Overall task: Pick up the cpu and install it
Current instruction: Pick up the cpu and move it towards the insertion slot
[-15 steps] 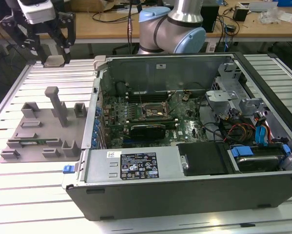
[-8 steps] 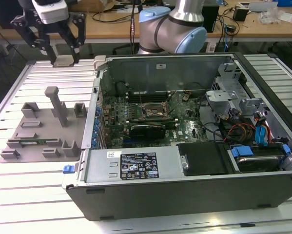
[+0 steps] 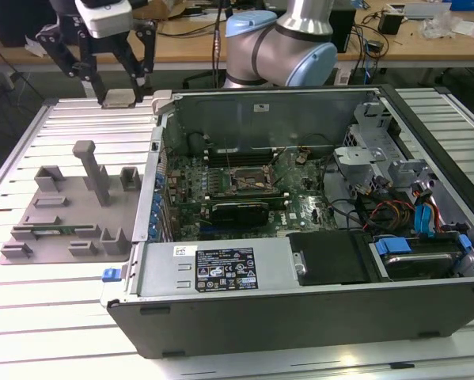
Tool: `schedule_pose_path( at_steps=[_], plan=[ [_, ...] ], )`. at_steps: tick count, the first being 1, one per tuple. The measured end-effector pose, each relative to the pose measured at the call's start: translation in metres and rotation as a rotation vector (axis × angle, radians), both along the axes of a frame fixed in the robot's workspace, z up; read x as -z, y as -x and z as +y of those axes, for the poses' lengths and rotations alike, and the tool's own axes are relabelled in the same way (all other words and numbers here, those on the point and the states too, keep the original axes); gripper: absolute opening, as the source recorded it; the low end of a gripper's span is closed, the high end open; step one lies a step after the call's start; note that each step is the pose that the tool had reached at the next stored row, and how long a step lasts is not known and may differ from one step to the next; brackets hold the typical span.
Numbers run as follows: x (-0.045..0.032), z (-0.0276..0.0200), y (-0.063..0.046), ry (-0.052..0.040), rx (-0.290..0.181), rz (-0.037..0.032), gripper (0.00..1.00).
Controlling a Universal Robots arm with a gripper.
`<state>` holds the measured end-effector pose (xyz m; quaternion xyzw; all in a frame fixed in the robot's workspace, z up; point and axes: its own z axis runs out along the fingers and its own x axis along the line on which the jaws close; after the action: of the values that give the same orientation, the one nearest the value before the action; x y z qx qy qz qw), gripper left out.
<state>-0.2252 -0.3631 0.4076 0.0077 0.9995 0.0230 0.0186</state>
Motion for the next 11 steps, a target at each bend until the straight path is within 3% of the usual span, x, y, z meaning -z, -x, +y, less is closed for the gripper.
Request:
schedule_pose_path(
  at_steps=[11],
  plan=[
    [0.0, -0.0005, -0.033, 0.0, 0.0, 0.0, 0.55]
  ],
)
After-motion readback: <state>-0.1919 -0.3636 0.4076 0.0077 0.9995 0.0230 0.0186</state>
